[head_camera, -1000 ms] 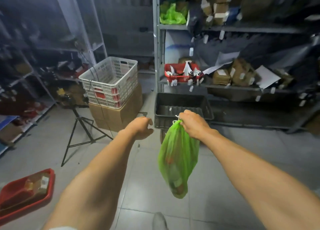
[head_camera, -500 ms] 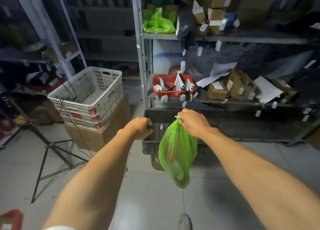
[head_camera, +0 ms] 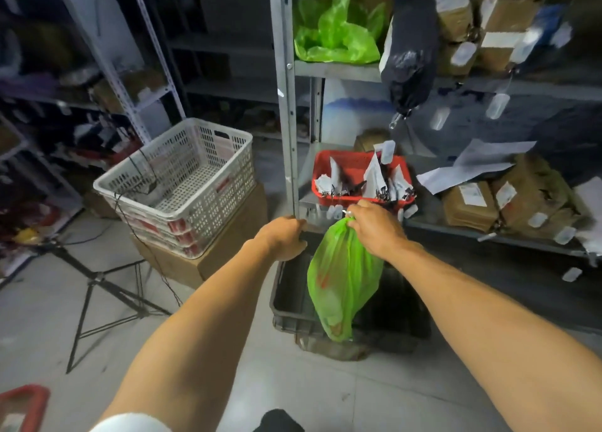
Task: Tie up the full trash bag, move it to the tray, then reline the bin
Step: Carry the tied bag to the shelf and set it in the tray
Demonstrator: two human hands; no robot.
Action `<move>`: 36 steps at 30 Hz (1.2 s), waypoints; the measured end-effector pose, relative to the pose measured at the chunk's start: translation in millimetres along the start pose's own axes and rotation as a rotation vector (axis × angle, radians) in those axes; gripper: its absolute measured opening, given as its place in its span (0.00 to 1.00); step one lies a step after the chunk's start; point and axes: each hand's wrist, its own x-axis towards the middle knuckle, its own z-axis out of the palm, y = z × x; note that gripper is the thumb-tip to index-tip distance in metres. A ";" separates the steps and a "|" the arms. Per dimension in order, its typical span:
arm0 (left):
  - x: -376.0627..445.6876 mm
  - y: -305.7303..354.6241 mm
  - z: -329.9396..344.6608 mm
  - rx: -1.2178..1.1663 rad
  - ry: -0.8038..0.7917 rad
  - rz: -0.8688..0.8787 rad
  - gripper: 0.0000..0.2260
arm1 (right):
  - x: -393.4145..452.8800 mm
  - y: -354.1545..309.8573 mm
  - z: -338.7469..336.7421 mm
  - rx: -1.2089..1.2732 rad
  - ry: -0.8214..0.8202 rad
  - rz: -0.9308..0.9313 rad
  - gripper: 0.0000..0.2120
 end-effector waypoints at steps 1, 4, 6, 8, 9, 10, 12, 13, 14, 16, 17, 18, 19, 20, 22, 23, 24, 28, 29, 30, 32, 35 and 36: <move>15.6 -4.5 -0.2 -0.007 -0.003 -0.001 0.16 | 14.5 4.1 4.7 -0.006 -0.020 -0.008 0.07; 62.5 -22.3 -2.6 -0.020 0.000 0.006 0.16 | 55.3 16.5 23.0 -0.035 -0.067 -0.021 0.08; 91.5 -38.3 -3.5 -0.023 -0.015 0.008 0.17 | 79.7 23.3 38.5 -0.049 -0.091 -0.005 0.09; 119.8 -54.9 -5.0 -0.026 -0.033 0.013 0.18 | 103.5 29.0 51.1 -0.056 -0.118 0.024 0.10; 132.5 -62.1 -5.1 -0.035 -0.045 0.014 0.18 | 114.8 32.1 57.5 -0.056 -0.137 0.035 0.11; 144.0 -68.6 -4.7 -0.050 -0.057 0.012 0.17 | 125.1 35.2 63.3 -0.048 -0.155 0.043 0.10; 167.5 -78.3 -2.0 -0.084 -0.079 0.003 0.16 | 143.7 43.3 76.6 -0.025 -0.182 0.079 0.09; 179.1 -83.0 0.1 -0.089 -0.087 -0.011 0.16 | 151.9 46.6 83.4 -0.031 -0.193 0.089 0.08; 189.7 -87.7 2.1 -0.086 -0.095 -0.028 0.16 | 159.4 48.4 89.1 -0.044 -0.205 0.088 0.07; 206.0 -96.3 6.0 -0.078 -0.122 -0.047 0.17 | 172.6 50.1 98.9 -0.057 -0.224 0.089 0.06; 212.9 -99.4 8.0 -0.074 -0.138 -0.047 0.17 | 178.1 50.2 102.1 -0.066 -0.235 0.086 0.06; 219.0 -101.8 10.2 -0.067 -0.153 -0.046 0.18 | 183.5 50.2 105.0 -0.077 -0.241 0.080 0.06; 224.6 -103.8 12.8 -0.062 -0.166 -0.047 0.18 | 188.8 50.4 107.9 -0.085 -0.248 0.075 0.07; 229.6 -105.8 15.8 -0.064 -0.178 -0.052 0.19 | 194.3 49.9 109.5 -0.088 -0.260 0.068 0.08; 237.8 -108.7 21.3 -0.062 -0.189 -0.067 0.19 | 203.5 46.9 111.1 -0.074 -0.263 0.040 0.09; 241.3 -110.3 24.4 -0.054 -0.192 -0.075 0.19 | 207.3 45.4 113.4 -0.066 -0.255 0.021 0.10; 244.0 -111.4 27.5 -0.046 -0.195 -0.082 0.20 | 210.5 44.0 116.5 -0.063 -0.253 0.004 0.10; 246.5 -116.2 47.1 -0.091 -0.190 -0.128 0.23 | 218.3 47.1 149.5 0.004 -0.316 -0.018 0.10; 245.1 -117.6 54.3 -0.108 -0.174 -0.139 0.23 | 217.9 49.6 162.2 0.023 -0.355 -0.010 0.09; 243.1 -119.1 61.2 -0.122 -0.161 -0.148 0.24 | 216.0 51.8 174.6 0.047 -0.399 0.004 0.09; 238.1 -124.9 73.7 -0.128 -0.161 -0.171 0.25 | 210.5 53.5 197.3 0.106 -0.467 0.033 0.08; 232.8 -135.7 86.6 -0.097 -0.198 -0.195 0.25 | 204.5 48.0 220.6 0.219 -0.508 0.093 0.08; 231.9 -137.9 90.4 -0.084 -0.212 -0.196 0.24 | 202.9 45.1 225.8 0.245 -0.521 0.105 0.07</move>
